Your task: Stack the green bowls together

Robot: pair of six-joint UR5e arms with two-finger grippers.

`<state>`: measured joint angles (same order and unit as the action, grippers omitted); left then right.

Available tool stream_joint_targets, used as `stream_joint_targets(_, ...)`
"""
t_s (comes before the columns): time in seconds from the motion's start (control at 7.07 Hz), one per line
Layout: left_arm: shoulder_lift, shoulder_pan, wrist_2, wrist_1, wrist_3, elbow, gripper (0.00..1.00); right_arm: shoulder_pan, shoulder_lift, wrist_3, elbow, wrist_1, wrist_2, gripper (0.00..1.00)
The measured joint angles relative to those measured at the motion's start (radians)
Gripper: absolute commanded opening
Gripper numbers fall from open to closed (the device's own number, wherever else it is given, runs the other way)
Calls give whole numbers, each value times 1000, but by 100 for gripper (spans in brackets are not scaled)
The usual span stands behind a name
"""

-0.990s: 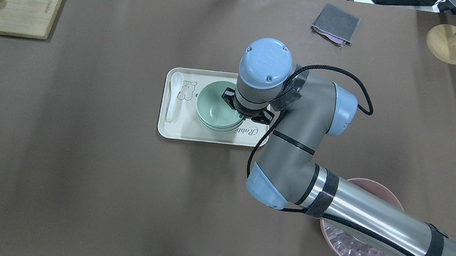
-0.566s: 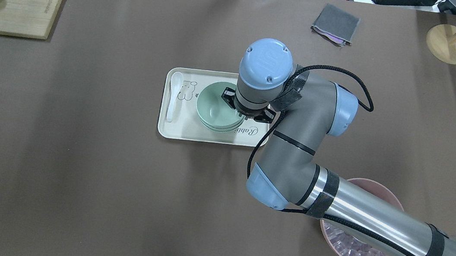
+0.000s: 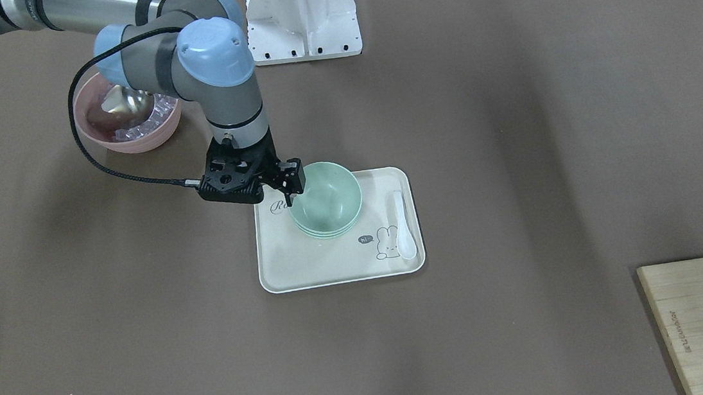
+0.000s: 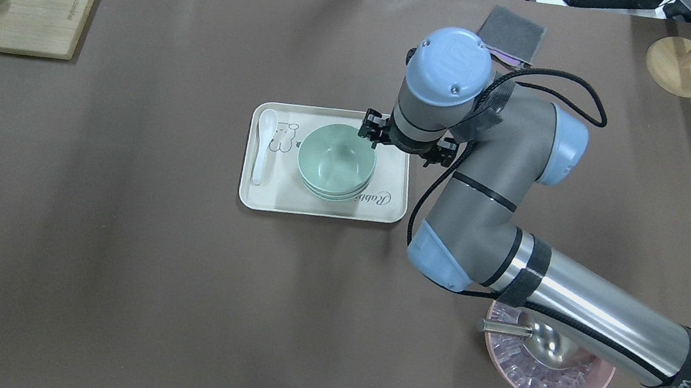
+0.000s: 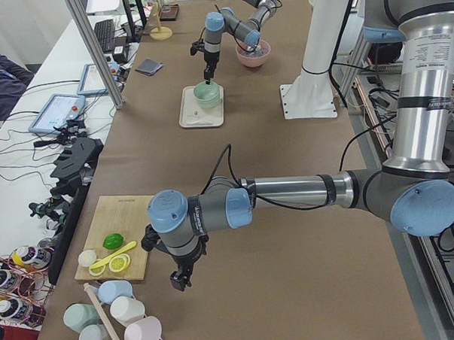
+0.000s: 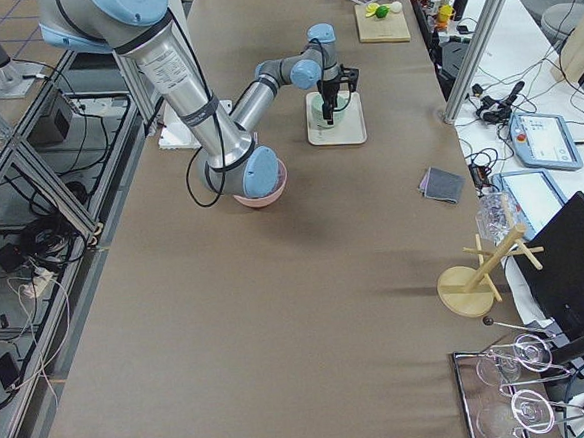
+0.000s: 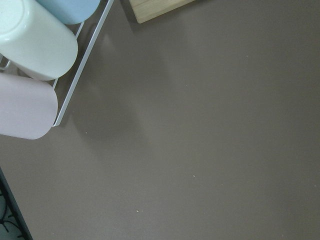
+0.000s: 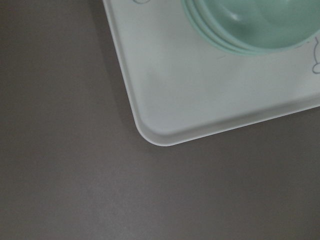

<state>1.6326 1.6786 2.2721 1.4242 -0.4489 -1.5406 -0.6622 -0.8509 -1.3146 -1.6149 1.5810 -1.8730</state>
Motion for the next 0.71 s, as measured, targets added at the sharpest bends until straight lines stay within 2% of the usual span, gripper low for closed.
stream_joint_targets(0.42, -38, -17, 18, 5, 93, -111, 99, -152, -128, 238, -64, 1, -103, 100)
stream_joint_targets(0.71, -75, -35, 25, 10, 95, -179, 99, -251, -290, 420, -154, 0, -157, 100)
